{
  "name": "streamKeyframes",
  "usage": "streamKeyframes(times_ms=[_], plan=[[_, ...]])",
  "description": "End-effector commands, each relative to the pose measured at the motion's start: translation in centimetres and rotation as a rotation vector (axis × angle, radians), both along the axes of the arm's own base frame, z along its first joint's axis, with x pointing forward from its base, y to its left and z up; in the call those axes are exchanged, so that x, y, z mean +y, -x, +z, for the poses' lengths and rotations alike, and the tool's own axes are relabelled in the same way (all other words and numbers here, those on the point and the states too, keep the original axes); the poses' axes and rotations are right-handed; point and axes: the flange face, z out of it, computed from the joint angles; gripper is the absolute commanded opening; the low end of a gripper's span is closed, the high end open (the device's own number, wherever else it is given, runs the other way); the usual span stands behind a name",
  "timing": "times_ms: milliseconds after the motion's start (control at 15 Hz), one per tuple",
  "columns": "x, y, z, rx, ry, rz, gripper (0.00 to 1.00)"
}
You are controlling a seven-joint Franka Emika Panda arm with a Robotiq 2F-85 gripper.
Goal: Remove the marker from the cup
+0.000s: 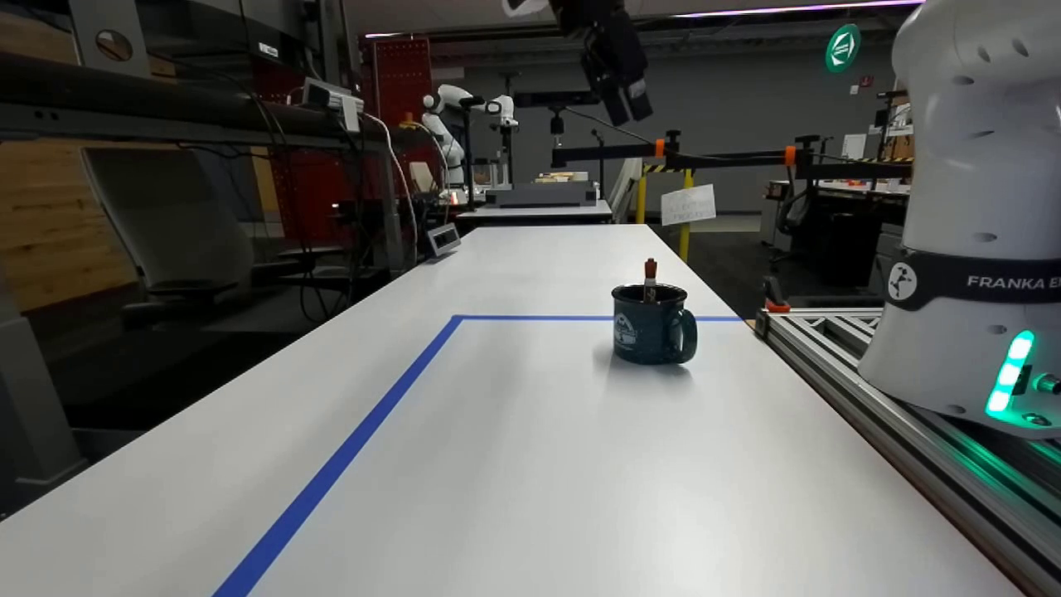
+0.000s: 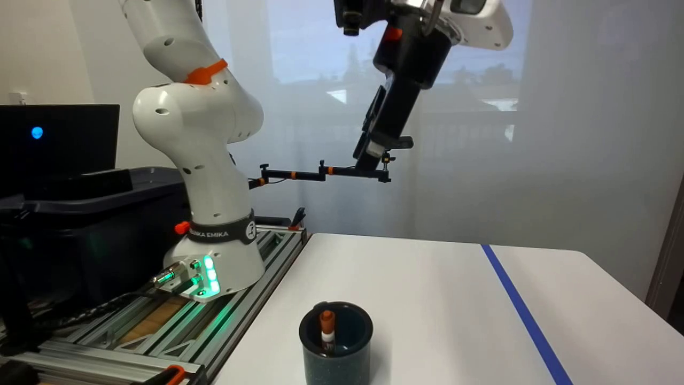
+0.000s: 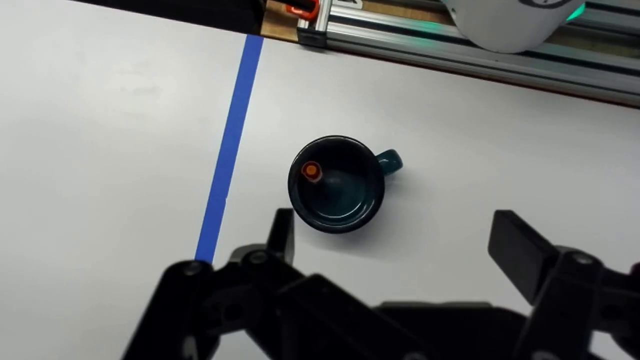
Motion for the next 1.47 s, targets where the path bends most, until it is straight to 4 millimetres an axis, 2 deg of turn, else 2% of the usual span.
streamKeyframes(times_ms=[0, 67, 200, 400, 933, 1067, 1400], plan=[[0.1, -1.1, -5.6, 0.05, 0.065, 0.005, 1.0], [0.0, -0.7, -3.2, 0.026, 0.016, 0.008, 1.0], [0.2, -1.1, -5.7, 0.058, 0.034, 0.003, 1.0], [-0.4, -1.7, -6.6, 0.075, 0.036, 0.007, 1.0], [-1.5, -0.6, -13.4, 0.198, 0.018, 0.018, 1.0], [-1.7, -0.6, -15.0, 0.181, 0.047, 0.001, 1.0], [-2.1, -0.2, -18.2, 0.243, 0.047, 0.001, 1.0]])
